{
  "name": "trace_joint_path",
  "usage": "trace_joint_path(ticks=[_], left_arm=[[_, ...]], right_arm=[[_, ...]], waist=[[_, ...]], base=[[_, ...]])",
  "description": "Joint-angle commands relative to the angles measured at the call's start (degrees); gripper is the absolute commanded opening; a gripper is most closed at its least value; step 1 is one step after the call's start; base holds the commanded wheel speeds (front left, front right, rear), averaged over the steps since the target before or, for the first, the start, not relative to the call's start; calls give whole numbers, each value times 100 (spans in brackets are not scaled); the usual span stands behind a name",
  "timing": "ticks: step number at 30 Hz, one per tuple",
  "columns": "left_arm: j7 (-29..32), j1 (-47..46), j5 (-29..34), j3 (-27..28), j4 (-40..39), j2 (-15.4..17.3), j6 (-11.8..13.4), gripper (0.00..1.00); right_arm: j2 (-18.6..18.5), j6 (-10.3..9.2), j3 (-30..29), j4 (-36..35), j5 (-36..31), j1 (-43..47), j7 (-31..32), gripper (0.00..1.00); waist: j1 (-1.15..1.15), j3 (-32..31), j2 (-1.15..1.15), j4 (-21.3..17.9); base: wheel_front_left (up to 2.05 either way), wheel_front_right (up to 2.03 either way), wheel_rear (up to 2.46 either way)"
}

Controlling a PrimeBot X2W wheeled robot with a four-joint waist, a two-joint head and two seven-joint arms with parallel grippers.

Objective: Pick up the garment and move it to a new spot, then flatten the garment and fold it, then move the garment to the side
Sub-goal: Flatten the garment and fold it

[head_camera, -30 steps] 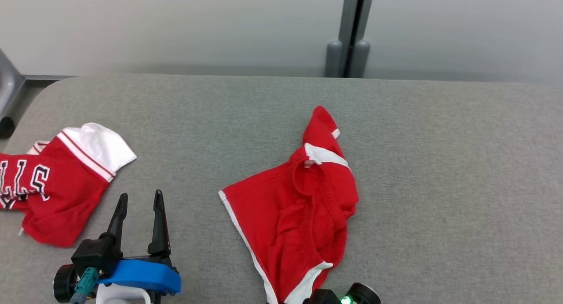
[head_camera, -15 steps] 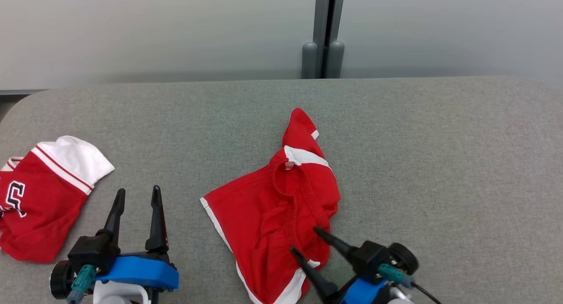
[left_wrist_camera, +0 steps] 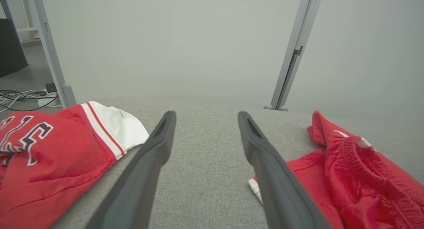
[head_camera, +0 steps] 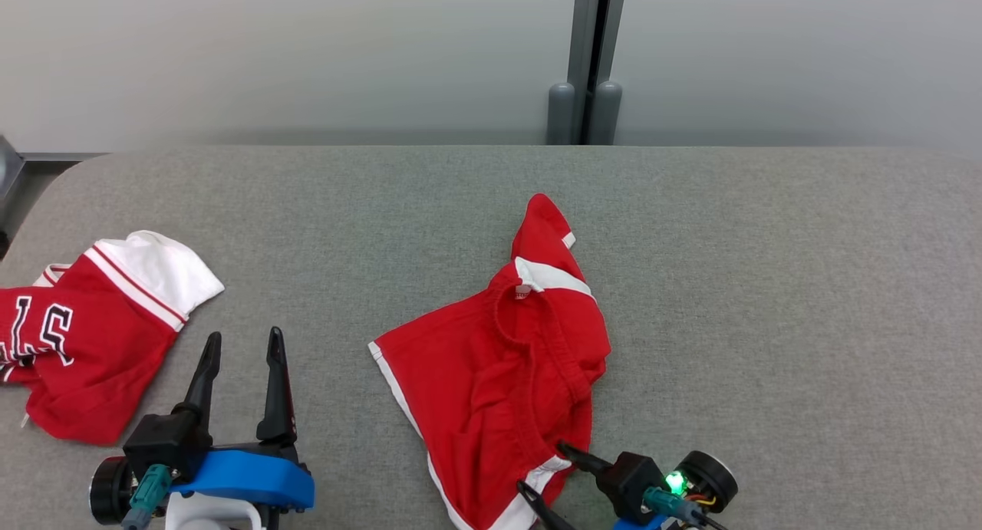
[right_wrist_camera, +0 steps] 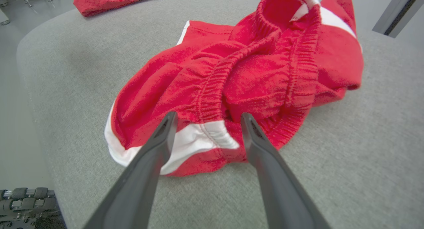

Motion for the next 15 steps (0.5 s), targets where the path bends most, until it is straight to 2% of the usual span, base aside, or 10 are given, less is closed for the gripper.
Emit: trace_joint_path(ticks=[1, 4, 5, 7, 11, 15], left_arm=[[-27, 17, 1, 10, -17, -10, -9, 100], [-27, 14, -27, -8, -20, -9, -9, 100], [-28, 18, -32, -12, -16, -11, -9, 100], [-27, 23, -40, -8, 1, -9, -9, 100], [-27, 59, -52, 34, 16, -10, -9, 100], [-27, 132, -42, 39, 22, -12, -6, 100]], right_arm=[[-46, 3, 46, 37, 3, -81, 23, 100], [-68, 2, 275, 241, 82, -193, 184, 100], [-74, 3, 351, 308, 107, -245, 209, 85], [-77, 3, 460, 430, 202, -323, 190, 0], [-117, 2, 423, 625, 311, -475, -41, 0], [-262, 2, 111, 736, 363, -538, -267, 0]], waist=[[0, 19, -1, 30], [0, 41, -1, 84], [0, 46, -1, 96], [0, 52, -1, 114], [0, 41, -1, 82], [0, -1, -1, -30]], base=[[0, 0, 0], [0, 0, 0], [0, 0, 0], [0, 0, 0], [0, 0, 0], [0, 0, 0]])
